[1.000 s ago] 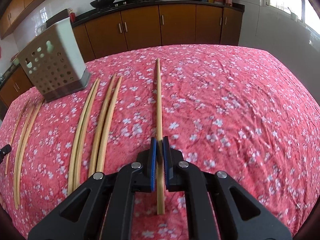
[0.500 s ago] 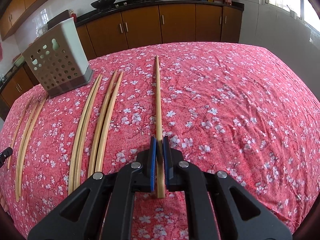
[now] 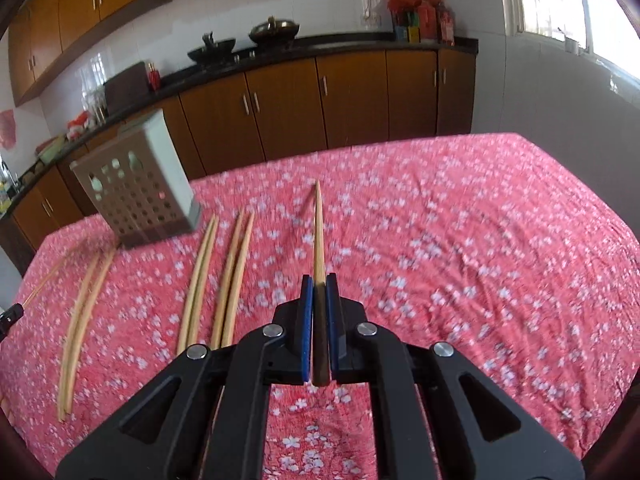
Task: Organize utensils
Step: 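Lift the held chopsticks off the cloth with both tools, then carry both chopsticks upright over the metal holder and open both tools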
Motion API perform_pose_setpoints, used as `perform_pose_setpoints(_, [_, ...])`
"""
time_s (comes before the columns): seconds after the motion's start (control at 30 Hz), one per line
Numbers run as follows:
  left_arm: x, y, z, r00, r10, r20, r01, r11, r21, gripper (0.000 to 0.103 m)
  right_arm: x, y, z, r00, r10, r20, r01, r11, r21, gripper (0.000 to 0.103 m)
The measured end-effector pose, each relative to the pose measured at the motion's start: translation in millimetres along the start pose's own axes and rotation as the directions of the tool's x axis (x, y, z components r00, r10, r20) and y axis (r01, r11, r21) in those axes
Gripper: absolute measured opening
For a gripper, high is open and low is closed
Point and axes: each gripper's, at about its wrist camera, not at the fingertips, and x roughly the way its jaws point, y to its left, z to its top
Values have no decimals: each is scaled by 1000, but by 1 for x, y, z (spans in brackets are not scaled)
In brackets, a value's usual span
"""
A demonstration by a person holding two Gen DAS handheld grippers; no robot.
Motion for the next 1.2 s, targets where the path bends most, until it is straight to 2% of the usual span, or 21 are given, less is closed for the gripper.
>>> perform_pose_setpoints(0.13, [-31, 6, 26, 994, -2, 111, 6, 999, -40, 8, -19, -3, 16, 997, 10, 75, -11, 1000, 17, 7])
perform_pose_setpoints(0.27, [-57, 4, 50, 978, 5, 207, 7, 998, -55, 8, -33, -3, 33, 989, 21, 147, -26, 999, 31, 7])
perform_pose_setpoints(0.4, [-68, 4, 68, 969, 12, 248, 5, 998, -66, 8, -39, -5, 44, 982, 25, 187, -33, 999, 41, 7])
perform_pose_setpoints(0.7, [-72, 3, 104, 959, 24, 281, -1, 996, -84, 7, -48, 9, 82, 964, 59, 258, -63, 998, 8, 7])
perform_pose_setpoints(0.83, [-88, -8, 130, 939, 4, 343, 19, 998, -65, 7, -68, 23, 117, 932, 134, 338, -144, 990, 5, 7])
perform_pose_setpoints(0.9, [-101, -17, 145, 922, -11, 388, 34, 998, -52, 7, -78, 32, 131, 910, 165, 379, -179, 984, 0, 7])
perform_pose_setpoints(1.0, [-122, -34, 172, 884, -51, 465, 81, 996, -44, 7, -96, 45, 153, 866, 210, 454, -233, 973, -6, 7])
perform_pose_setpoints(1.03, [-126, -38, 178, 874, -63, 482, 96, 994, -45, 7, -101, 51, 160, 845, 230, 483, -259, 966, -7, 7])
perform_pose_setpoints(1.2, [-135, -64, 202, 832, -125, 540, 180, 983, -49, 7, -100, 80, 175, 787, 280, 549, -312, 949, -36, 7])
